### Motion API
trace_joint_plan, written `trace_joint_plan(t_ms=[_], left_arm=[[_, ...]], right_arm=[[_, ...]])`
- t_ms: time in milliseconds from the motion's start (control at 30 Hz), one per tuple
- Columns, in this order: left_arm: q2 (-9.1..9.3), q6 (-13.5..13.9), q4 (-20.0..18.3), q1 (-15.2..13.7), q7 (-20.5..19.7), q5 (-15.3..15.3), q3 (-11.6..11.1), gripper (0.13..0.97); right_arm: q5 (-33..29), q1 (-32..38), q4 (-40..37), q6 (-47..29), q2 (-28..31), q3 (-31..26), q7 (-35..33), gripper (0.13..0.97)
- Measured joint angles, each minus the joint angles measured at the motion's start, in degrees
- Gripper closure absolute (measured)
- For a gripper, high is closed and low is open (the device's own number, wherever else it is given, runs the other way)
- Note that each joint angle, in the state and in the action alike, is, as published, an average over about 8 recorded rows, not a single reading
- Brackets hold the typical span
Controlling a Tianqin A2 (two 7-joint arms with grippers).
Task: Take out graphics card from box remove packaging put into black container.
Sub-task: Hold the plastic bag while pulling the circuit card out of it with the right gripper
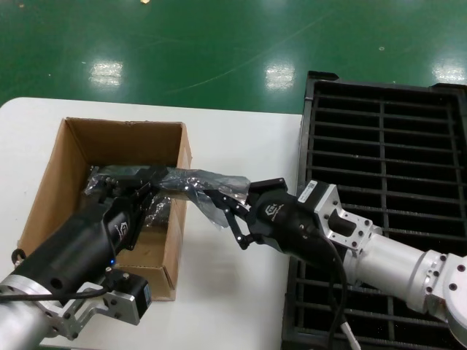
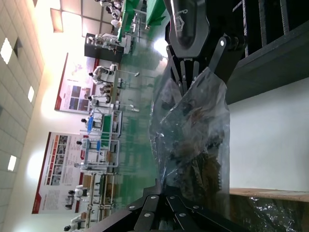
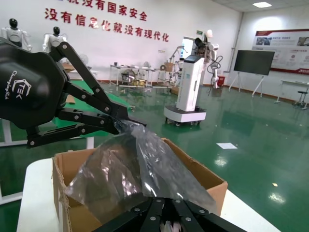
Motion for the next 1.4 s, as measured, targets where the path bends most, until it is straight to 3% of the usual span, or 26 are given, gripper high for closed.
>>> trace_joint_plan(t_ms=[633, 1200, 1400], left_arm=[[0.0, 0.0, 0.0, 0.0, 0.0, 0.0, 0.0, 0.957], [0.0, 0.0, 0.0, 0.0, 0.01, 0.0, 0.0, 0.957], [0.0, 0.0, 0.0, 0.0, 0.02, 0.0, 0.0, 0.957]], right_arm=[[0.55, -5.24, 8.11, -0.18, 4.5, 1.09, -0.58, 0.96], [-0.86, -0.01, 1.63, -1.96, 1.78, -1.0, -3.27, 0.944], [-0.61, 1.2, 0.05, -1.93, 0.85, -0.81, -4.0, 0.885]])
